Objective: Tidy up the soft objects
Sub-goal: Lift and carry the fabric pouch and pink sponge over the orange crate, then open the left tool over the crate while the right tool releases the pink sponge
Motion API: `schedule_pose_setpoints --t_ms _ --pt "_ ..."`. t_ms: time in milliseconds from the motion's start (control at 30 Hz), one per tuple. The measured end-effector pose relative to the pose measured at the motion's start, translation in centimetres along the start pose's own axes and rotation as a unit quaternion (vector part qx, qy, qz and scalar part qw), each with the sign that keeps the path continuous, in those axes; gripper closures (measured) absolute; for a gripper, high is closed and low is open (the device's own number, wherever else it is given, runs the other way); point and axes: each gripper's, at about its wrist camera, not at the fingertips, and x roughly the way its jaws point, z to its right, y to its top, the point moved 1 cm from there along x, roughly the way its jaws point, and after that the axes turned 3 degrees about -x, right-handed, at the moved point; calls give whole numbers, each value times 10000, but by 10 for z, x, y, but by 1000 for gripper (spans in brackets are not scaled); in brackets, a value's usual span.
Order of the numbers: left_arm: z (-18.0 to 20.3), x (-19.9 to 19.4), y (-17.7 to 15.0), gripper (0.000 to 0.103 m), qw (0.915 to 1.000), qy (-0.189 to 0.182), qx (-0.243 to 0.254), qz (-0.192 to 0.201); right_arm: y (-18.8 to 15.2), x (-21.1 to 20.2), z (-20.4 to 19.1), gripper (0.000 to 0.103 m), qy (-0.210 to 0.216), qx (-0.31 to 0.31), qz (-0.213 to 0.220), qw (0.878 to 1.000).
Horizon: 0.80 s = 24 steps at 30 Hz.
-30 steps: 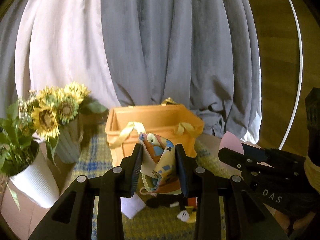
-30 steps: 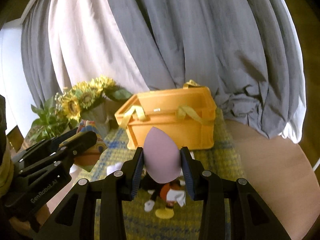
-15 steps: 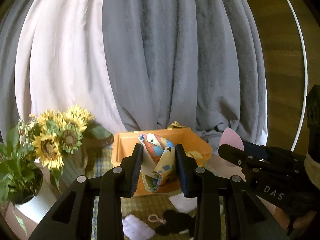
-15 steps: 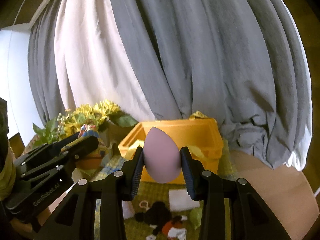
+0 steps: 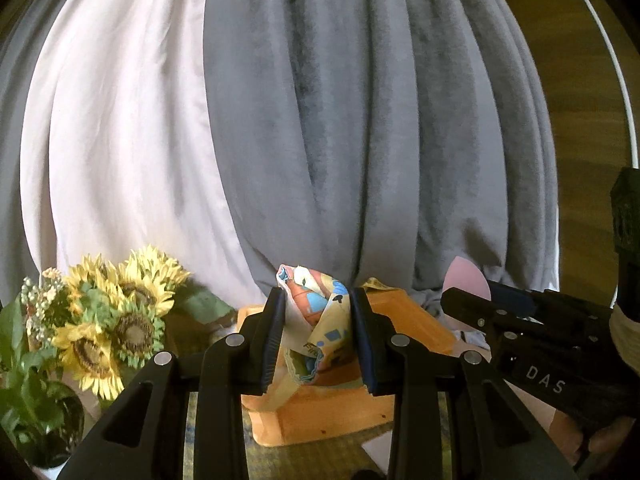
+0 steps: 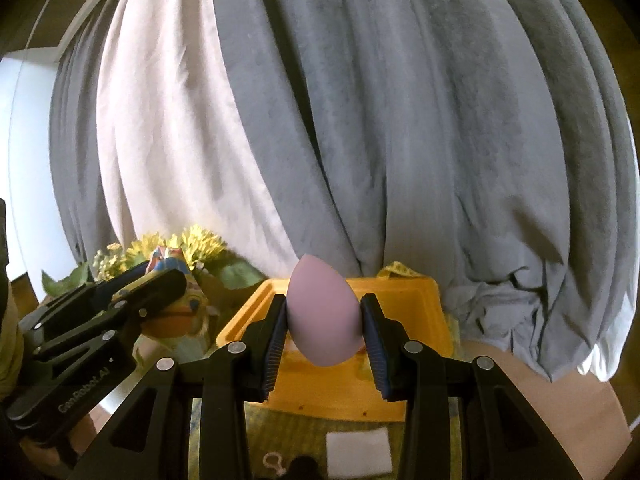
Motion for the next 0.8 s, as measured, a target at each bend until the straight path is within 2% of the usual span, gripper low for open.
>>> schedule_pose_setpoints --t_ms 167,400,667,800 --pt "-13 27 6 70 9999 37 -72 -102 9 23 3 65 7 27 -2 10000" --pt "-23 69 11 70 9994 68 -62 -329 19 69 13 65 8 134 -224 9997" --pt "-30 123 5 70 9955 125 -116 -933 18 124 29 65 -32 306 -747 9967" --pt "-32 152 -5 70 9899 153 -63 -1407 10 147 38 65 -20 493 -1085 9929"
